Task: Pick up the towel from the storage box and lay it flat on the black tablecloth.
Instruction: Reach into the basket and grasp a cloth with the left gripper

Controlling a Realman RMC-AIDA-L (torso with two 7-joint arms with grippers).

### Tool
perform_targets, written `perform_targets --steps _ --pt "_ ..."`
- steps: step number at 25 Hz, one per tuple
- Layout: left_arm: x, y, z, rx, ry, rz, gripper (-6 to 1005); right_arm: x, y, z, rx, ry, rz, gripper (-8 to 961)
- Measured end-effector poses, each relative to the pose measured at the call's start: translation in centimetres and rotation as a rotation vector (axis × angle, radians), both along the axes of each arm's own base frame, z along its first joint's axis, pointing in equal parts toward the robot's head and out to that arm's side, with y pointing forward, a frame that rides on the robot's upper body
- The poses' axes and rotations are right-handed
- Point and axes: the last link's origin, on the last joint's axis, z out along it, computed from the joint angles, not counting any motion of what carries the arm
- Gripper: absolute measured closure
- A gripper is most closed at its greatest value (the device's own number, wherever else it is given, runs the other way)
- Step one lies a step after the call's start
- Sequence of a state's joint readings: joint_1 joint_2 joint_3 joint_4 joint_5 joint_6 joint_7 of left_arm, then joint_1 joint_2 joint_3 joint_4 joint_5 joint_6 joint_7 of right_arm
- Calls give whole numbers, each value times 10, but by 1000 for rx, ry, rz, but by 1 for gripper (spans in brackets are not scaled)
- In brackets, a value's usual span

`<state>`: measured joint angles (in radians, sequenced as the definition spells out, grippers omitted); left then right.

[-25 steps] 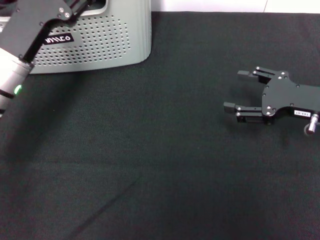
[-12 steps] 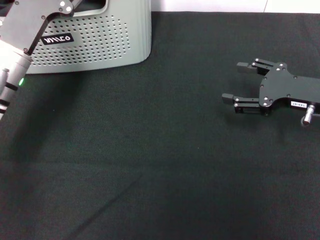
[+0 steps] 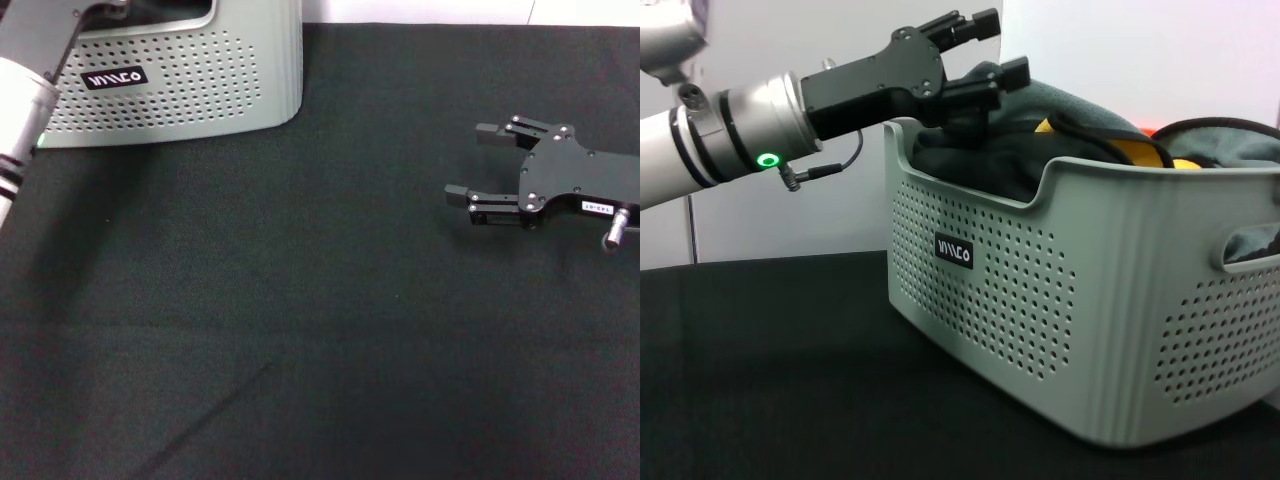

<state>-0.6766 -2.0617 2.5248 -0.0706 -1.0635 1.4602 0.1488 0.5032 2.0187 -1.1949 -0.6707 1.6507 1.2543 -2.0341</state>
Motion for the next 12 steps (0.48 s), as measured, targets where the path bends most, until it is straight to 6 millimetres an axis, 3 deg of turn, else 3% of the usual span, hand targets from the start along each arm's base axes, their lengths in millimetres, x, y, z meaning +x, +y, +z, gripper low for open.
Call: perform_targets --steps 12 --pt "-14 -2 8 86 53 78 123 3 -2 -3 -7 2 -10 100"
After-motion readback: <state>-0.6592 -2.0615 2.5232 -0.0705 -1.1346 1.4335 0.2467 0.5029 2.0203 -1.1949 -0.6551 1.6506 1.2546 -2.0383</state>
